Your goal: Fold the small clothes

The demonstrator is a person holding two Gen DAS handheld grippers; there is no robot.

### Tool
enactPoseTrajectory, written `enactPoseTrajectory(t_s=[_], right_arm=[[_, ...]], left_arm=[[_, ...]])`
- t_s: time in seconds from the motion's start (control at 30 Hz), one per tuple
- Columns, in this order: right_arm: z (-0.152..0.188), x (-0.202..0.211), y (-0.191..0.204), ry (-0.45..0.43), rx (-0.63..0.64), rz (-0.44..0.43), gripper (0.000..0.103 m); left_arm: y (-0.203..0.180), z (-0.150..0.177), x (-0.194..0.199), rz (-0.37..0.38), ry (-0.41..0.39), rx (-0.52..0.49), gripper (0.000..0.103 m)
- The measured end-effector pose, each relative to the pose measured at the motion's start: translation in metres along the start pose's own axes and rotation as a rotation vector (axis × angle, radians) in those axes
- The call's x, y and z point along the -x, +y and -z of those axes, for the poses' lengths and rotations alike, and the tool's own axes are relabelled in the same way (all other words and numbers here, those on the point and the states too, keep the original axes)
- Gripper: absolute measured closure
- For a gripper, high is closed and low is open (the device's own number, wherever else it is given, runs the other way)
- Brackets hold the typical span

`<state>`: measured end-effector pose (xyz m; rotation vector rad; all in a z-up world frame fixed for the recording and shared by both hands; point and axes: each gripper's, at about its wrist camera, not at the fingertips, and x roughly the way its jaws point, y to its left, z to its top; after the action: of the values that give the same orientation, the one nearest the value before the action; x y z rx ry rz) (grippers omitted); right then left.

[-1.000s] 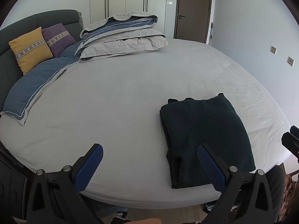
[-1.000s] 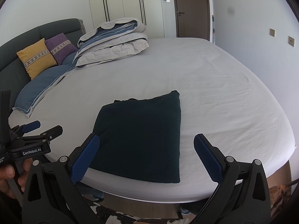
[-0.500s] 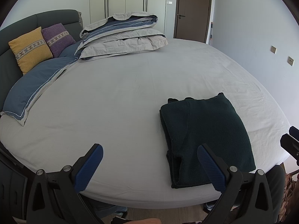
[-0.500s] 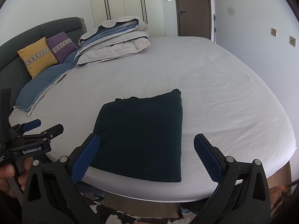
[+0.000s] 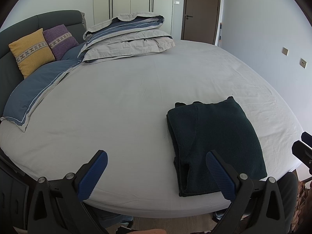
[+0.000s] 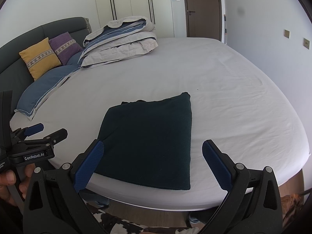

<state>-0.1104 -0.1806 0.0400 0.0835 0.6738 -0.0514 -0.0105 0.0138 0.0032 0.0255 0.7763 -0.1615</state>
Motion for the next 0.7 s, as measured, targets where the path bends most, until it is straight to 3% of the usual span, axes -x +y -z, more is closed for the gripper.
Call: enactPoseTrajectory(t_s=[0.7], right_arm=[[-0.0011,-0.0048,-0.0012,0.008,0.007,-0.010,0.000]], left_arm=[[0.0020,0.0011,-0.0020,0.002,0.008,-0.002,0.000]])
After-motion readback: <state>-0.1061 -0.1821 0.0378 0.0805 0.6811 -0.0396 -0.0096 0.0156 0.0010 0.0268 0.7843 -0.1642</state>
